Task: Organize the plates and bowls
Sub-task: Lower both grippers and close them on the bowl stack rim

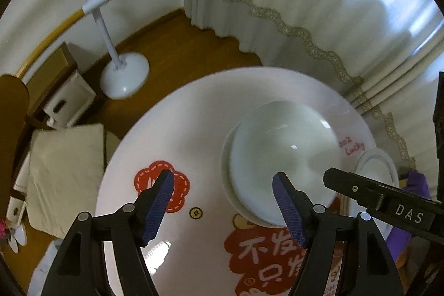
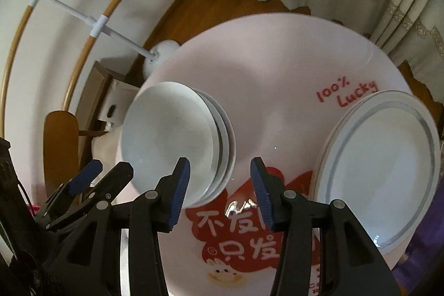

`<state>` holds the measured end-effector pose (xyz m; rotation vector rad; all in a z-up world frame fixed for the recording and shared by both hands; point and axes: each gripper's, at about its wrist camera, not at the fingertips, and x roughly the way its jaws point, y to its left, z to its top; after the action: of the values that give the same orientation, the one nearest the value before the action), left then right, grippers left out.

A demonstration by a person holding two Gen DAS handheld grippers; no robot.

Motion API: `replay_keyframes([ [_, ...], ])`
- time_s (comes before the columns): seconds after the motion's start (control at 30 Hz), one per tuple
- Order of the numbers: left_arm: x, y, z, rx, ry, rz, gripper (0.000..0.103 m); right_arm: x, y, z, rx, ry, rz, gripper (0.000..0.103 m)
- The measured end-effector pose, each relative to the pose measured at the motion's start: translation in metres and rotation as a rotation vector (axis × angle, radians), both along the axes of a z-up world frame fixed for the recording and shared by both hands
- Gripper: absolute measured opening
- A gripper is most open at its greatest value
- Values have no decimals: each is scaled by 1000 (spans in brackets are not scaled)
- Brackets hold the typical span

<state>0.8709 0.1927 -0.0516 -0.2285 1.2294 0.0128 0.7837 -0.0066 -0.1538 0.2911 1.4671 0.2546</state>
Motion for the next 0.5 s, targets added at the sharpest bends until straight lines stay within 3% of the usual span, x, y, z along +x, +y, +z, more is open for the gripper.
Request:
replay_keyframes([
  [0.2, 30, 18, -25, -54, 36, 0, 66, 8, 3, -25, -20, 54, -19, 47],
  [0.5, 60, 24, -52, -74, 73, -1, 51, 15, 3, -50, 29, 103, -13, 44],
])
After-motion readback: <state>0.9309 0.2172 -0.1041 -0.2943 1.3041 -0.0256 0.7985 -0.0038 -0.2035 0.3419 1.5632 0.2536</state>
